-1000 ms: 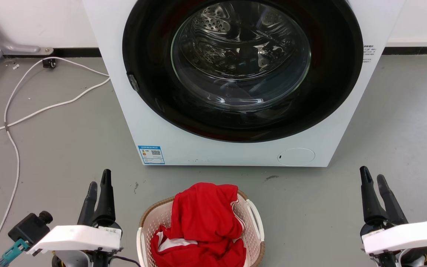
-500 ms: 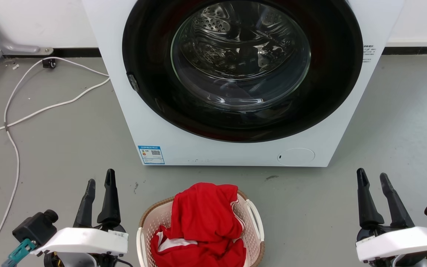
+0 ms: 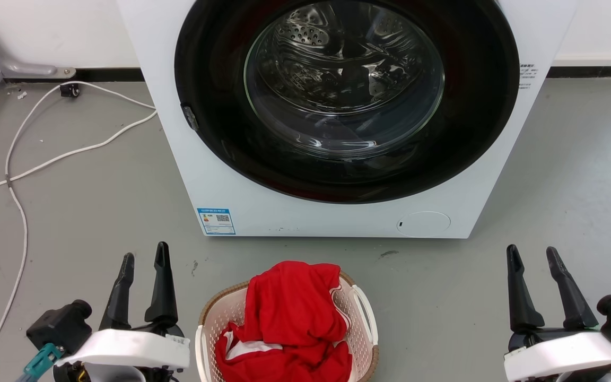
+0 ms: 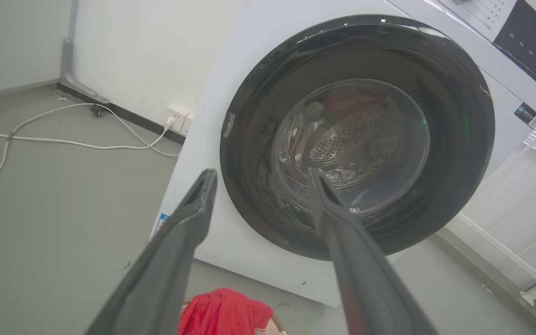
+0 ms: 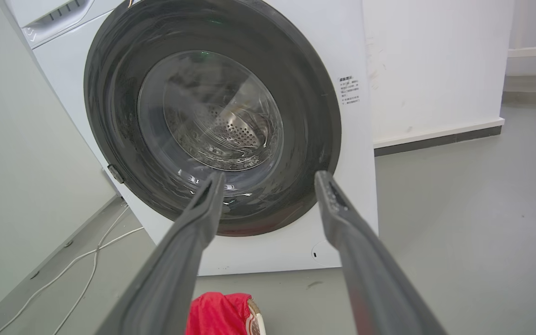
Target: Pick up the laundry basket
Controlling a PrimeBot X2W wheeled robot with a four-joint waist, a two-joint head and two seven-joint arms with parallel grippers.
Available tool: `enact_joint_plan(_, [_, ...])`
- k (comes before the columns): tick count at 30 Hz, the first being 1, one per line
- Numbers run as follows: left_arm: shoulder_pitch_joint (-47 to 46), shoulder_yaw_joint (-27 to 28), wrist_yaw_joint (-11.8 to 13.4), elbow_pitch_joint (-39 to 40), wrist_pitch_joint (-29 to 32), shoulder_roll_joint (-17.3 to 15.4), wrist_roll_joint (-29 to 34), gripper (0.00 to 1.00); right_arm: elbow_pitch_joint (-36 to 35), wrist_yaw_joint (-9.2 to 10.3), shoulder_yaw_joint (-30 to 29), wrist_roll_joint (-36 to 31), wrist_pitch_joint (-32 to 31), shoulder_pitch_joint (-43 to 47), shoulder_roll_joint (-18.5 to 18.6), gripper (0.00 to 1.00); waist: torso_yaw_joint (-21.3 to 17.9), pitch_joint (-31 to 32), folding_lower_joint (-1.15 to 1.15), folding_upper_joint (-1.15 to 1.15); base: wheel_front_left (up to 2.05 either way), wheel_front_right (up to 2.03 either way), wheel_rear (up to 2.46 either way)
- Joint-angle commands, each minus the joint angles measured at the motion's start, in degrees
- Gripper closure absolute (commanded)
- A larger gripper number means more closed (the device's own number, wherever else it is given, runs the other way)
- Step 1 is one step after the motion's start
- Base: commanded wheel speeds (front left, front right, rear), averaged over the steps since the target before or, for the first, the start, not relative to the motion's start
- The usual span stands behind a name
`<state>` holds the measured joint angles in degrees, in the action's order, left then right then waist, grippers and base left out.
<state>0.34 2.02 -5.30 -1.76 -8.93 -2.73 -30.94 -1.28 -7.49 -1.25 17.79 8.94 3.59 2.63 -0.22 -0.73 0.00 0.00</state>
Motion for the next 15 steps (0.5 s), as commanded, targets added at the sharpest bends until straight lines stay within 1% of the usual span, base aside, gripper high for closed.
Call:
enact_joint_plan(1, [0.18, -0.15, 0.13, 0.90, -0.65, -0.16, 1.60, 0.00, -0.92, 0.00, 0.19, -1.88, 0.61, 0.12, 0.29, 0.00, 0.02, 0.02, 0.00, 0.00, 0.00, 0.00, 0.00])
enact_joint_plan(15, [1.19, -0.83, 0.24, 1.45, -2.55, -0.18, 9.12, 0.00, -2.08, 0.00, 0.56, -11.05, 2.46, 1.32, 0.32, 0.00, 0.01, 0.09, 0.00, 0.00, 0.00, 0.00, 0.00])
